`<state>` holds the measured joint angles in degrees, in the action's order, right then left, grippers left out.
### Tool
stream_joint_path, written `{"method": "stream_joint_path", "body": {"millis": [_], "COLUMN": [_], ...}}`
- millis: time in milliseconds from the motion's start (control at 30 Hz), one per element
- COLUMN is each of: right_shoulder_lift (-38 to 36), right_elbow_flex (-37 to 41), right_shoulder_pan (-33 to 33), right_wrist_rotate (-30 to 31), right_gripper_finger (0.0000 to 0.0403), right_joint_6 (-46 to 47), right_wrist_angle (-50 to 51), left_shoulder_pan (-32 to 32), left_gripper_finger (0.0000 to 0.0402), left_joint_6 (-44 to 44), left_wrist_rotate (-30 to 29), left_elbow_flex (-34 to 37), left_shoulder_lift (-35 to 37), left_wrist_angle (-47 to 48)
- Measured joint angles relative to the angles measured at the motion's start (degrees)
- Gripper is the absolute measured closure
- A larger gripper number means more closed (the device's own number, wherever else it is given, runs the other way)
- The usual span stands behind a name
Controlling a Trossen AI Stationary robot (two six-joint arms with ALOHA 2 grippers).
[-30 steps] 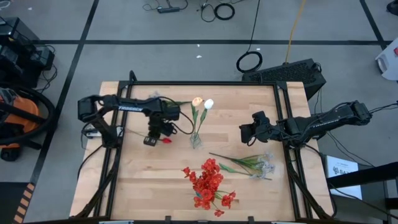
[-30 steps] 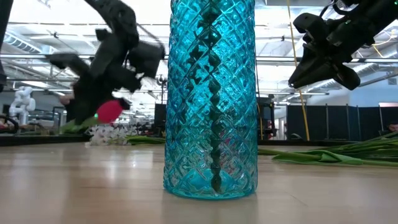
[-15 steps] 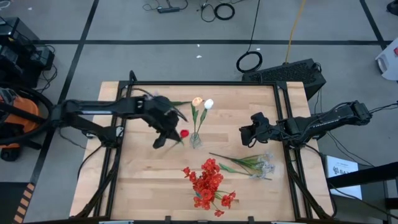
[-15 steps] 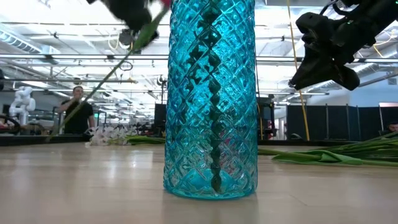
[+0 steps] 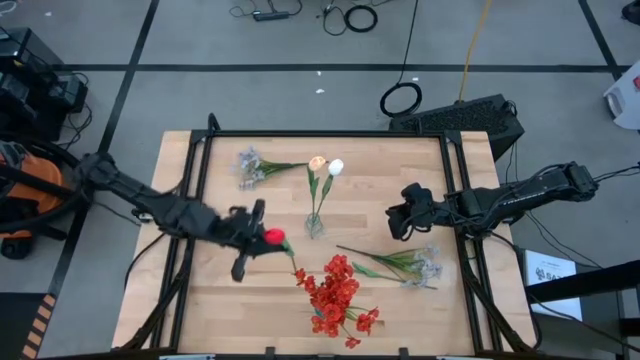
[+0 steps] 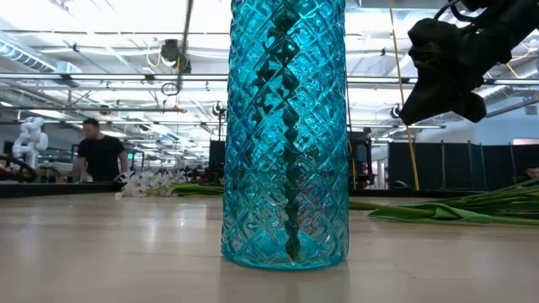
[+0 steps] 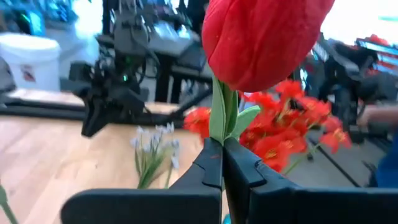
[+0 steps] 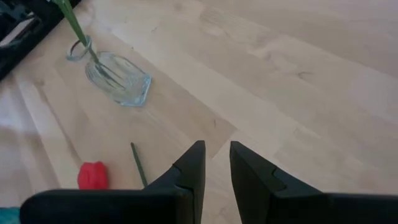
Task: Sort flowers into vase by color
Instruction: Put the top red tulip into the blue vase
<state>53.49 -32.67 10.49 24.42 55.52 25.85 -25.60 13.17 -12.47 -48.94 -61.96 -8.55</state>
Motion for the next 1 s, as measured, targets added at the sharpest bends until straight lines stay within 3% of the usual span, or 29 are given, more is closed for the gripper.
{"method": "stream_joint_path", "body": {"millis": [167, 333, 567, 1000], "right_shoulder_lift": [0.0, 0.0, 0.0, 0.0], "right_elbow_flex": [0.0, 0.0, 0.0, 0.0], "right_shoulder_pan": [0.1, 0.1, 0.1, 0.1], "right_wrist_rotate": [-0.8, -0.8, -0.8, -0.8], "right_gripper_finger": [0.0338, 0.0338, 0.0338, 0.0338], "right_joint_6": [-1.2, -1.4, -2.4, -2.3], "right_wrist_angle": [0.1, 0.4, 0.4, 0.4], "left_shoulder_pan": [-10.5, -16.7, -17.6, -18.0], "left_gripper_finger": [0.0402, 0.0402, 0.0402, 0.0402], "left_joint_6": [-3.2, -12.0, -14.0, -16.2], "left_wrist_rotate": [-14.0, -21.1, -22.0, -21.9], "left_elbow_flex": [0.2, 0.2, 0.2, -2.2], "left_shoulder_lift": [-2.9, -8.0, -14.0, -14.0], "left_wrist_angle": [-8.2, -19.1, -28.7, -30.0]}}
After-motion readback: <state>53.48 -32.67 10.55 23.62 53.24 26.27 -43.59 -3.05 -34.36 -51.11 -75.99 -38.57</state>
